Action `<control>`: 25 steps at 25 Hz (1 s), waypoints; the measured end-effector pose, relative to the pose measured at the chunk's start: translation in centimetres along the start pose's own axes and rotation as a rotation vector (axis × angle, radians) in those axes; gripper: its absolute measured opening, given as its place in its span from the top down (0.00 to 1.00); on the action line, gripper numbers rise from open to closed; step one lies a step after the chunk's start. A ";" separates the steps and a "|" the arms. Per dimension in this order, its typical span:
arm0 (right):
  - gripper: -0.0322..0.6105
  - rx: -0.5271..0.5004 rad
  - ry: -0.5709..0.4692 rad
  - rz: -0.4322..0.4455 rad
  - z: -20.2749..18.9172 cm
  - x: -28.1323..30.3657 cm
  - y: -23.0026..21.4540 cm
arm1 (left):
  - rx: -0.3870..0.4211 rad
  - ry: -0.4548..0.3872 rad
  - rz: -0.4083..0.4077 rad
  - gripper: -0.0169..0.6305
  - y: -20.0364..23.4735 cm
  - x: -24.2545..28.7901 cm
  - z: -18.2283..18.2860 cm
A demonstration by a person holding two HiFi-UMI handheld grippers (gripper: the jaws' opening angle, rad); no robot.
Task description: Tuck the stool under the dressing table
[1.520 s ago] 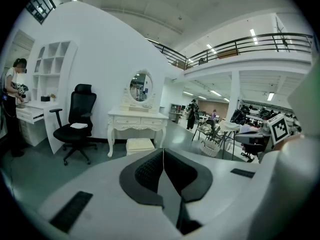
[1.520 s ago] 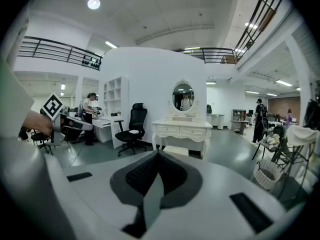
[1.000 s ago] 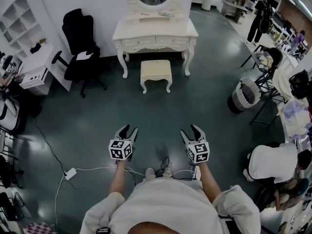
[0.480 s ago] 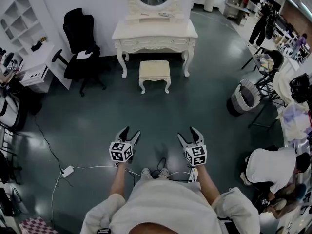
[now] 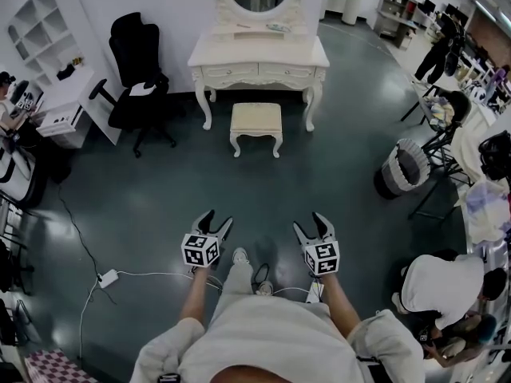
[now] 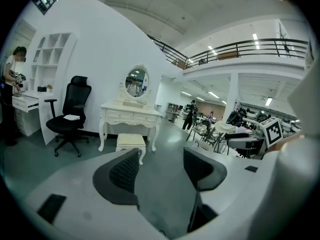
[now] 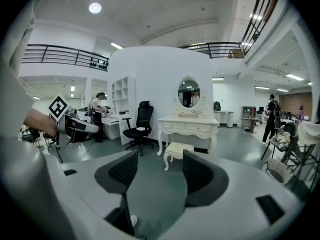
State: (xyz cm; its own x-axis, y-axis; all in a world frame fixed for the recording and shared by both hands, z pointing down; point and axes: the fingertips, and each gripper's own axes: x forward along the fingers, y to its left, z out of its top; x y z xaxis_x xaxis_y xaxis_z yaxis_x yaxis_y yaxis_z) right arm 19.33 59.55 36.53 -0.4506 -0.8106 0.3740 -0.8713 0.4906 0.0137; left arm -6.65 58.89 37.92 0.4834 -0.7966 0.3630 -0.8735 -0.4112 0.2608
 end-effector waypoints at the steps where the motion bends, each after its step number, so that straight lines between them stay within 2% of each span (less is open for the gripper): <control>1: 0.53 0.000 0.001 0.002 0.1 0.4 -0.2 | 0.000 0.001 0.000 0.58 0.2 0.3 0.1; 10: 0.55 -0.010 0.006 -0.005 1.0 4.8 -2.5 | 0.000 -0.002 -0.001 0.58 2.7 4.5 1.7; 16: 0.56 -0.013 0.021 -0.022 2.0 9.6 -4.3 | -0.006 0.004 -0.013 0.58 5.9 8.9 3.3; 25: 0.56 -0.015 0.045 -0.052 6.3 17.7 -6.9 | -0.021 0.009 -0.034 0.58 12.3 15.6 8.3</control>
State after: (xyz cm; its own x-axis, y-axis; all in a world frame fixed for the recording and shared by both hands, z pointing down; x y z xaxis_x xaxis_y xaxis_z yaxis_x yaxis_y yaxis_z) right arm 16.19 39.83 37.24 -0.3956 -0.8198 0.4141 -0.8898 0.4537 0.0482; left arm -10.35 37.68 39.35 0.5130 -0.7783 0.3621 -0.8554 -0.4283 0.2915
